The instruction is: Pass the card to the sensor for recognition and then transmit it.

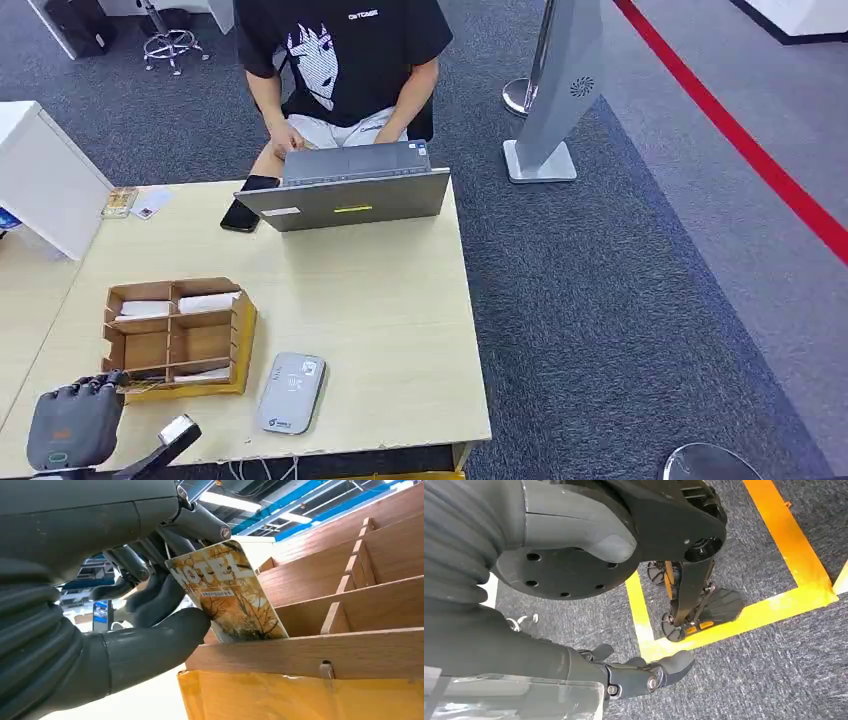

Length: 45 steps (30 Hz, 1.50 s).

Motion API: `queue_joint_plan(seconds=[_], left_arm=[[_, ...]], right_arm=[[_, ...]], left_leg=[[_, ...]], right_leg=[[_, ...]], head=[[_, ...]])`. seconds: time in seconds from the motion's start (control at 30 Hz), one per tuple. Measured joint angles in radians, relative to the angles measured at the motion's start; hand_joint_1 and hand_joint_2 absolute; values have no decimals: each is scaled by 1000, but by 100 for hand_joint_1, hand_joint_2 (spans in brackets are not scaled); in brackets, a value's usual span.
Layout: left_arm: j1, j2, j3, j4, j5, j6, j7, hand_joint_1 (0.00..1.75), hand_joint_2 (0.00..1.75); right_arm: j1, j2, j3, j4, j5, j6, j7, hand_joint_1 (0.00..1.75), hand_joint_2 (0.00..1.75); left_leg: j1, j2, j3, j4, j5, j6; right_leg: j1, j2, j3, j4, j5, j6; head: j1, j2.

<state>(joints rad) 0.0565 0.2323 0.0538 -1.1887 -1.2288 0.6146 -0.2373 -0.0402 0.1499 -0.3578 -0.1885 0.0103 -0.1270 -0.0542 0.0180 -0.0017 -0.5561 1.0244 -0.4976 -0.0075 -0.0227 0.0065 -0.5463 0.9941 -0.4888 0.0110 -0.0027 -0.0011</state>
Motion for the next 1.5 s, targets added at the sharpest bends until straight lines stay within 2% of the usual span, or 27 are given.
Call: queue_joint_plan(seconds=[0.4, 0.5, 0.8, 1.03, 1.13, 1.23, 1.33, 1.5], left_arm=[[4, 0, 15, -19, 29, 9, -21, 175, 175], [17, 0, 22, -74, 54, 6, -35, 175, 175], [90, -11, 21, -373, 54, -10, -53, 175, 175], [113, -19, 10, -476, 43, -11, -63, 175, 175], [111, -20, -8, -509, 31, -30, -41, 175, 175], [61, -10, -13, -502, 37, -83, 2, 175, 175], [-51, 23, -13, -429, 37, -142, 41, 175, 175], [-158, 61, -13, -335, 44, -170, 57, 175, 175]], right_arm=[[0, 0, -1, 0, 2, 0, -3, 0, 175], [0, 0, -6, 0, 5, 0, -3, 0, 175], [0, 0, -15, 0, 6, -2, -6, 0, 175], [0, 0, -23, 0, 3, -2, -6, 0, 175], [0, 0, -24, 0, 9, -2, -5, 0, 175], [0, 0, -24, 0, 26, 3, -2, 0, 175], [-3, 0, -24, 0, 43, 11, 0, 0, 175], [-5, 0, -24, 0, 53, 19, 0, 0, 175]], left_leg=[[0, 0, 0, 0, 0, 0], [0, 0, 0, 0, 0, 0], [0, 0, 0, 0, 0, 0], [0, 0, 0, 0, 0, 0], [0, 0, 0, 0, 0, 0], [0, -1, 0, 0, 0, 0], [0, -3, 0, 0, 2, 0], [0, -1, 1, 0, 2, 0]], right_leg=[[0, 0, 0, 0, 0, 0], [0, 0, 0, 0, 0, 0], [0, 0, 0, 0, 0, 0], [0, 0, 0, 0, 0, 0], [0, 0, 0, 0, 0, 0], [0, -1, -1, 0, 0, 0], [0, -3, 1, 0, 1, -1], [0, -1, -1, 1, 1, -1]], head=[[0, 0], [0, 0], [0, 0], [0, 0], [0, 0], [0, 0], [1, 0], [-1, 0]])
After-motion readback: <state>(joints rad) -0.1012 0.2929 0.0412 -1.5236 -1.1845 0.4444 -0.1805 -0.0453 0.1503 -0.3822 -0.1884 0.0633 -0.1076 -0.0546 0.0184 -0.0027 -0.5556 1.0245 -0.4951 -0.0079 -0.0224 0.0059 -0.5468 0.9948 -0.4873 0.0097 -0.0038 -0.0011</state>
